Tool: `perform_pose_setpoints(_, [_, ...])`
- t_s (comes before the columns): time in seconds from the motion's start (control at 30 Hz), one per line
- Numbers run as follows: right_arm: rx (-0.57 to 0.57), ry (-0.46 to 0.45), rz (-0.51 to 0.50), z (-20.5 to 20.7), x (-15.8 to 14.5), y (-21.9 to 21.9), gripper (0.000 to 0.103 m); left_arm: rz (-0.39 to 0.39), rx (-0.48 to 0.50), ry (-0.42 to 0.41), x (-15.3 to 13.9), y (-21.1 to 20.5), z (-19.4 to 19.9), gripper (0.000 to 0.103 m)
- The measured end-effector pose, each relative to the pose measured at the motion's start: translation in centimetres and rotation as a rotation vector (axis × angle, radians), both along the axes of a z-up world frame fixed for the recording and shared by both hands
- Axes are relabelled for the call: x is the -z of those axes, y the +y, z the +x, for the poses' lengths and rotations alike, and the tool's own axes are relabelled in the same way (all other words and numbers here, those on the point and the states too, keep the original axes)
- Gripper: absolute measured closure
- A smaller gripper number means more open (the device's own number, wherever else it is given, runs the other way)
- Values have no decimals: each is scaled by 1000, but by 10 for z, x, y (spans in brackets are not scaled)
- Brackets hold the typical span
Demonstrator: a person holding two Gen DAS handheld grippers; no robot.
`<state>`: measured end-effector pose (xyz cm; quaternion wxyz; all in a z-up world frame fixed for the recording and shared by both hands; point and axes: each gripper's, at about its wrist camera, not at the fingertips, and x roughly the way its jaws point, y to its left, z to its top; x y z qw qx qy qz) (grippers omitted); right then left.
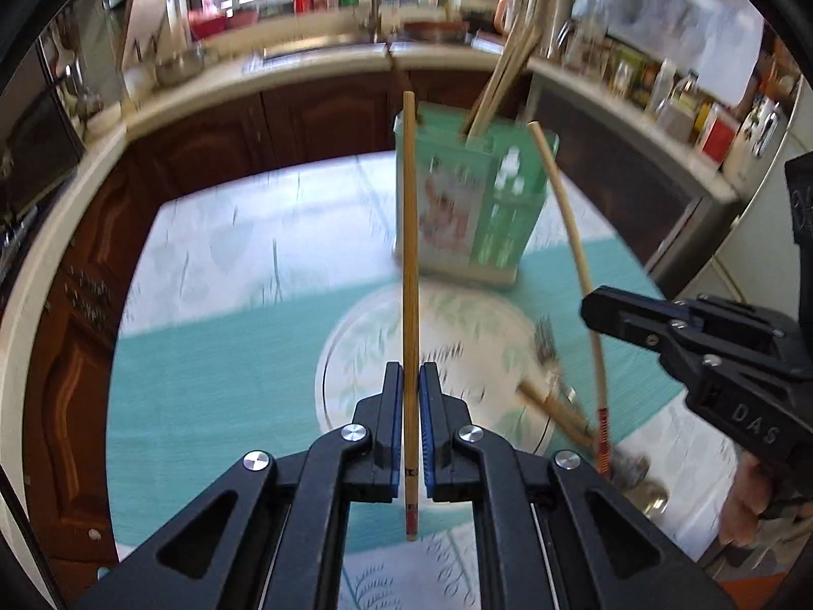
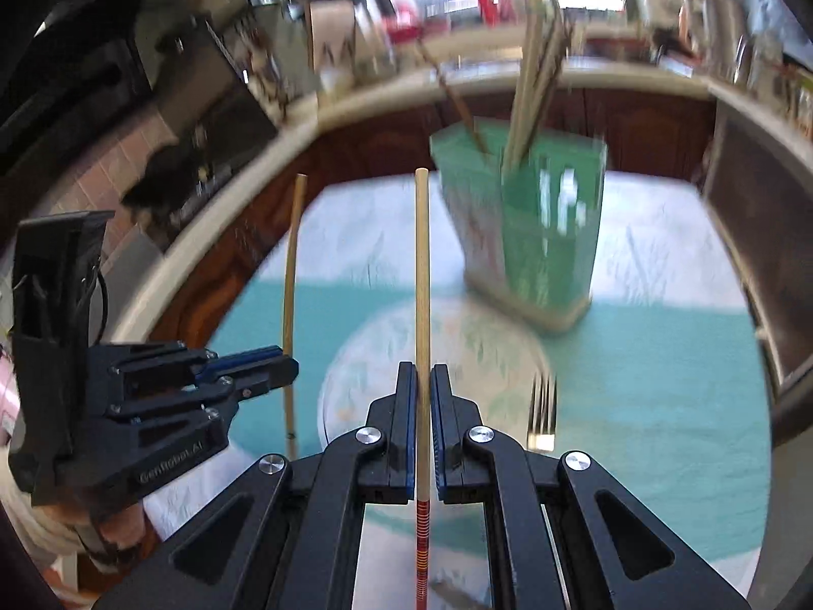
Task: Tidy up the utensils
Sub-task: 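Lift both chopsticks, lower them into the green holder and open both tools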
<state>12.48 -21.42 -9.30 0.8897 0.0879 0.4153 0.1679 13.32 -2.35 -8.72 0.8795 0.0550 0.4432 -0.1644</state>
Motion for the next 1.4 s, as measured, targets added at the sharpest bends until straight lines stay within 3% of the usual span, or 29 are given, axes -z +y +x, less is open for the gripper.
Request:
perform_pose_setpoints(0.23, [89, -196, 27, 42, -68, 0, 99, -29, -2, -158, -65, -20, 34, 99])
perform_pose_setpoints(0.43, [156, -357, 29, 84, -125, -3, 98, -87, -48, -245, -116, -21, 83, 99])
perform_pose_setpoints(0.63, [255, -478, 62, 136, -162, -15, 98, -200, -137, -312, -135, -17, 132, 99])
perform_pose_setpoints(0.83, [250, -555, -4, 185, -153, -4, 98, -287, -194, -327, -115, -20, 169, 99])
perform_pose_setpoints(0.97, [192, -585, -57, 221, -126, 16, 98, -316, -182, -311, -95, -23, 182, 99])
perform_pose_setpoints(1.17, [147, -546, -77, 232, -78, 23, 98, -307, -163, -248, -56, -28, 185, 99])
perform_pose_setpoints(1.27, [123, -482, -74, 231, -50, 21, 98, -286, -143, -205, -40, -32, 184, 99])
perform_pose_setpoints(1.33, [106, -443, -74, 229, -35, 18, 96, -275, -132, -182, -33, -33, 181, 93])
perform_pose_setpoints(1.4, [100, -414, -84, 223, -24, 15, 95, -269, -133, -167, -28, -32, 177, 77])
